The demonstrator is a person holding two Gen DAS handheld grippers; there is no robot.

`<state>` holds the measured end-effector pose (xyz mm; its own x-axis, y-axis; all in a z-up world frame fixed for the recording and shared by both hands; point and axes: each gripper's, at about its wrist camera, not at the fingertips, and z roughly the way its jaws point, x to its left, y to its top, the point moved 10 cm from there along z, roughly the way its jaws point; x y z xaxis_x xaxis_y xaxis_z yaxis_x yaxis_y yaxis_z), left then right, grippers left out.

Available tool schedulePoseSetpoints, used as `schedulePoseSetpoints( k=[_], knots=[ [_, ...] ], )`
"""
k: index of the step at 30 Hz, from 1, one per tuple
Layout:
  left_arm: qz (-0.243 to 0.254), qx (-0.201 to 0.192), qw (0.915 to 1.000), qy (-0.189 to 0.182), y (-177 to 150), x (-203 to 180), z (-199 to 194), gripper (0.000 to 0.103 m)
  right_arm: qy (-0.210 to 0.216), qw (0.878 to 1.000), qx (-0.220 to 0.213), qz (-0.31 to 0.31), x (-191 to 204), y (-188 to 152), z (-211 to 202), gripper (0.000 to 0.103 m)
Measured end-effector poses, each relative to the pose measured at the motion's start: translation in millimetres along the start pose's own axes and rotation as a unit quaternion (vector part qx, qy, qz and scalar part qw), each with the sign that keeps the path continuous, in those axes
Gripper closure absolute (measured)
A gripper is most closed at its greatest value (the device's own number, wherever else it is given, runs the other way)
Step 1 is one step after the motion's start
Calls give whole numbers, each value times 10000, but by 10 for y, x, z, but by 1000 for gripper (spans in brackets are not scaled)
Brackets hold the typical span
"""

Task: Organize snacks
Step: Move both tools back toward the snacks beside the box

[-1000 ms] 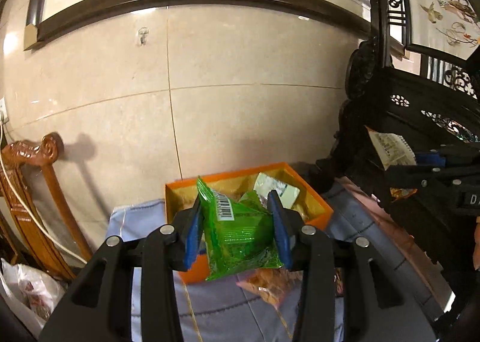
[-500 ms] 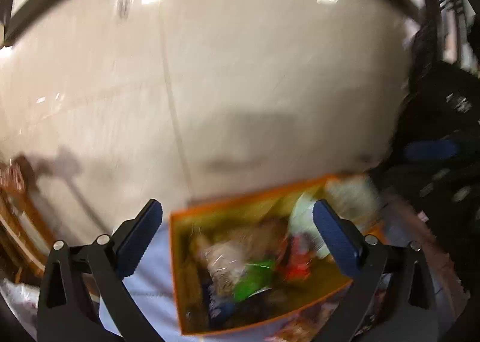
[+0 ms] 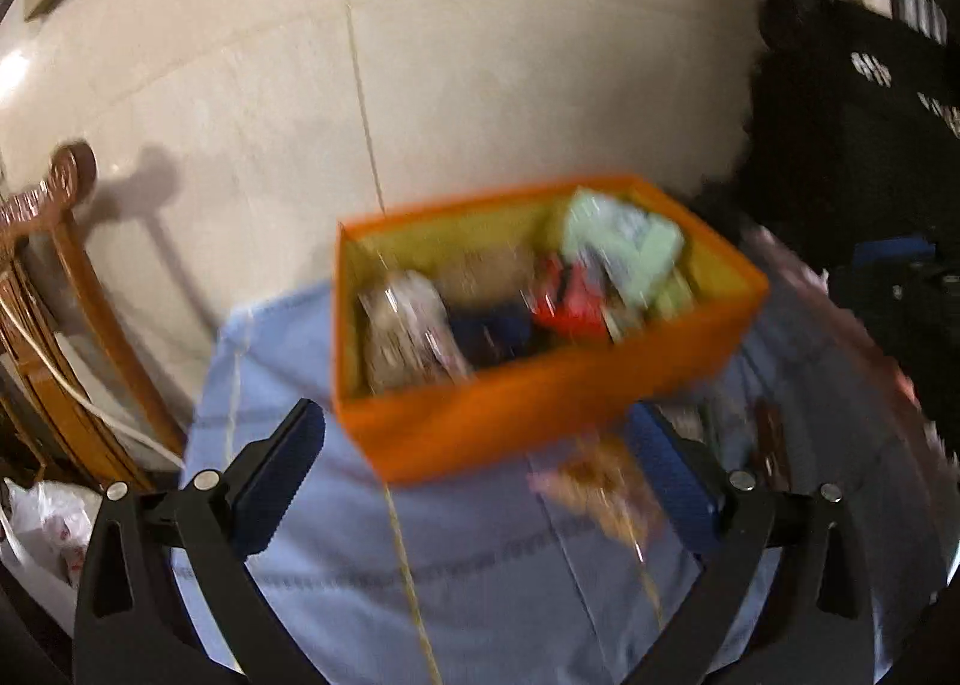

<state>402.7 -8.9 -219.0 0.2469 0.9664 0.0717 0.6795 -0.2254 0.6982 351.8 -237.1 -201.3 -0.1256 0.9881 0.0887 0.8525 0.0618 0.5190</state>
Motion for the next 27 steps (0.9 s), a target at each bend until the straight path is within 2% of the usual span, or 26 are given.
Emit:
schedulePoseSetpoints(
  k=[5,7,10,15,19,22,27],
  knots=[
    [-271,590,9978,-150,-561,-212,197,5,-237,9941,710,787,-390,-799,318,34],
    [-345,686,9969,-185,-633,-290,280,5,-223,9894,920,1104,-506,-1057,406,34],
    [-366,645,9969,-269,-568,-469,415,5,-245,9851,1062,1334,-594,-1292,448,34],
    [-255,615,9971,-370,-343,-851,733,5,-247,9848,1101,1323,-577,-1420,455,34],
    [53,824,9964,-200,-355,-1047,1072,5,-255,9861,1110,1212,-563,-1449,445,34],
    [69,1012,9948,-18,-443,-991,1271,4,-277,9865,1119,1166,-569,-1454,471,34],
    [-214,1203,9925,31,-662,-764,1360,4,-286,9848,1175,1250,-613,-1398,648,34]
  ],
)
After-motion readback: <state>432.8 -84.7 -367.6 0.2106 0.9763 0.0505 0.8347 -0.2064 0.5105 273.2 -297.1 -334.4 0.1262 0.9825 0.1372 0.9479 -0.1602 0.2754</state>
